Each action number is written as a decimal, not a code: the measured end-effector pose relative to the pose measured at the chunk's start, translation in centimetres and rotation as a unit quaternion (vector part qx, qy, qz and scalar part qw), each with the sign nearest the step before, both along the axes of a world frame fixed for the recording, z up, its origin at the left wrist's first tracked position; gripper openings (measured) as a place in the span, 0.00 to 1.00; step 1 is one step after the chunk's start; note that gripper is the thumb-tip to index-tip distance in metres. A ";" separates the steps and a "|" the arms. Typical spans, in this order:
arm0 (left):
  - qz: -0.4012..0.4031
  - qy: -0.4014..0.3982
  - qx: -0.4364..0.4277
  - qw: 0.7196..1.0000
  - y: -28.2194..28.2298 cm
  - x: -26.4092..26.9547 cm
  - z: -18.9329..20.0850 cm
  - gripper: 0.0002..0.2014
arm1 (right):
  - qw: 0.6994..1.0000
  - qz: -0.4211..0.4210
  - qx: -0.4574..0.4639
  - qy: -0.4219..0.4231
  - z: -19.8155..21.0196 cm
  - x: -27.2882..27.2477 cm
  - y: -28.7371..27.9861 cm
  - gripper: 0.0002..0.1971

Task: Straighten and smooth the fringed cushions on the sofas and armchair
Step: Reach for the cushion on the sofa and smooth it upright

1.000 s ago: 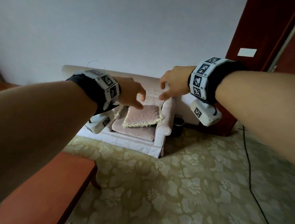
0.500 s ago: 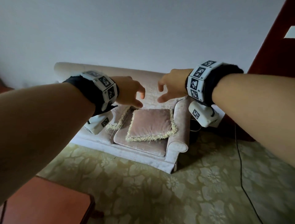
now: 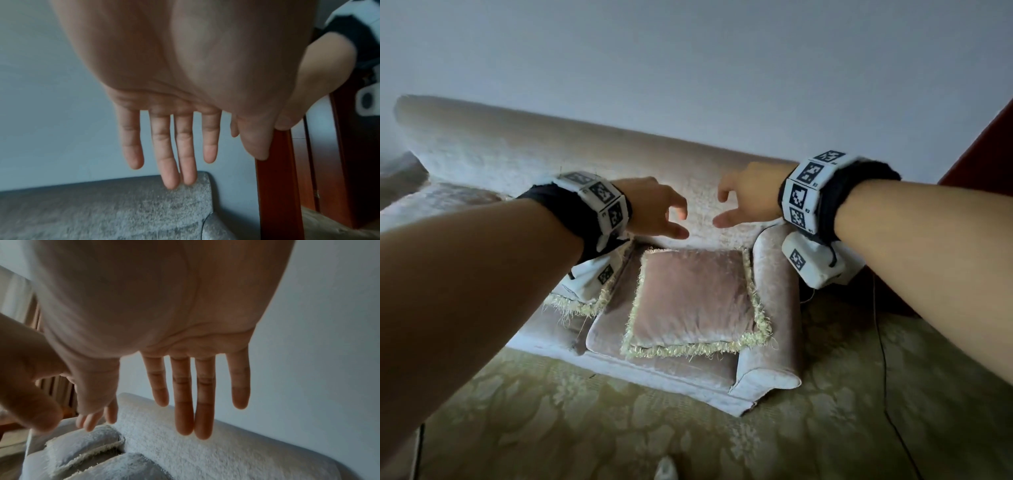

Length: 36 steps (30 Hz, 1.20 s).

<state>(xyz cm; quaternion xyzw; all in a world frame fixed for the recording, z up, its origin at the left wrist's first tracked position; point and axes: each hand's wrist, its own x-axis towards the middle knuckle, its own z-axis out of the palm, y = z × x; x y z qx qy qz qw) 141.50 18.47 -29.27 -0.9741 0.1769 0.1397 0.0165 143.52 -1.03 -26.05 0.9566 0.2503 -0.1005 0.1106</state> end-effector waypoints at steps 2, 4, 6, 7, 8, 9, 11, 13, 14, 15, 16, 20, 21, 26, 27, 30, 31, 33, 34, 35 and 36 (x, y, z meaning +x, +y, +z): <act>0.006 0.011 -0.014 1.000 1.2 4.5 -1.6 0.26 | 1.000 -0.006 0.017 0.019 -1.7 4.5 0.8 0.31; 0.010 0.024 -0.028 0.999 2.1 8.4 -3.2 0.27 | 0.999 -0.016 0.020 0.035 -3.6 8.5 1.1 0.33; 0.021 0.039 -0.039 0.998 2.9 11.9 -5.0 0.27 | 0.998 -0.027 0.018 0.051 -5.5 12.2 1.6 0.34; 0.027 0.046 -0.046 0.998 3.3 13.6 -6.0 0.27 | 0.997 -0.032 0.023 0.062 -6.6 13.9 1.8 0.34; 0.037 0.053 -0.055 0.996 3.7 15.3 -7.1 0.27 | 0.996 -0.038 0.032 0.072 -7.8 15.7 2.0 0.35; 0.050 0.059 -0.067 0.995 4.0 16.9 -8.4 0.28 | 0.995 -0.043 0.046 0.082 -9.2 17.3 2.1 0.35; 0.071 0.066 -0.096 0.991 4.4 20.0 -11.7 0.29 | 0.990 -0.054 0.082 0.100 -12.4 20.7 2.2 0.36; 0.095 0.067 -0.125 0.985 4.7 22.7 -15.7 0.36 | 0.984 -0.069 0.115 0.118 -16.2 24.0 1.8 0.37; 0.105 0.066 -0.141 0.982 4.9 24.0 -17.9 0.41 | 0.981 -0.079 0.129 0.121 -18.3 25.6 1.4 0.38; 0.116 0.067 -0.154 0.979 5.1 25.1 -20.2 0.45 | 0.978 -0.089 0.142 0.121 -20.5 27.0 0.9 0.39; 0.135 0.067 -0.162 0.975 5.4 26.2 -22.4 0.45 | 0.975 -0.104 0.153 0.121 -22.9 28.4 0.5 0.40; 0.232 0.074 -0.201 0.949 5.9 31.2 -31.3 0.42 | 0.956 -0.174 0.189 0.141 -33.2 33.9 -1.9 0.44; 0.249 0.064 -0.214 0.942 6.0 31.3 -32.2 0.41 | 0.952 -0.186 0.207 0.131 -34.2 34.0 -2.4 0.44; 0.321 0.093 -0.242 0.911 5.9 33.2 -42.8 0.35 | 0.924 -0.255 0.238 0.158 -44.7 36.0 -4.8 0.44; 0.329 0.105 -0.248 0.905 5.9 33.1 -44.8 0.36 | 0.925 -0.260 0.225 0.163 -46.6 36.0 -5.1 0.44; 0.353 0.126 -0.254 0.891 6.0 32.5 -50.1 0.34 | 0.919 -0.276 0.220 0.176 -51.4 35.3 -5.9 0.40; 0.358 0.129 -0.254 0.889 6.0 32.3 -51.7 0.34 | 0.914 -0.285 0.227 0.179 -52.6 35.0 -6.0 0.39; 0.380 0.137 -0.255 0.879 6.0 31.6 -54.7 0.33 | 0.904 -0.311 0.235 0.175 -55.5 33.9 -6.6 0.40; 0.395 0.139 -0.252 0.873 6.2 31.2 -56.0 0.33 | 0.902 -0.323 0.233 0.168 -57.0 33.4 -6.9 0.41; 0.411 0.142 -0.246 0.866 6.3 30.8 -57.2 0.34 | 0.898 -0.336 0.232 0.162 -58.2 32.8 -7.2 0.43; 0.425 0.147 -0.239 0.861 6.4 30.4 -58.2 0.35 | 0.893 -0.351 0.233 0.161 -59.4 32.3 -7.5 0.46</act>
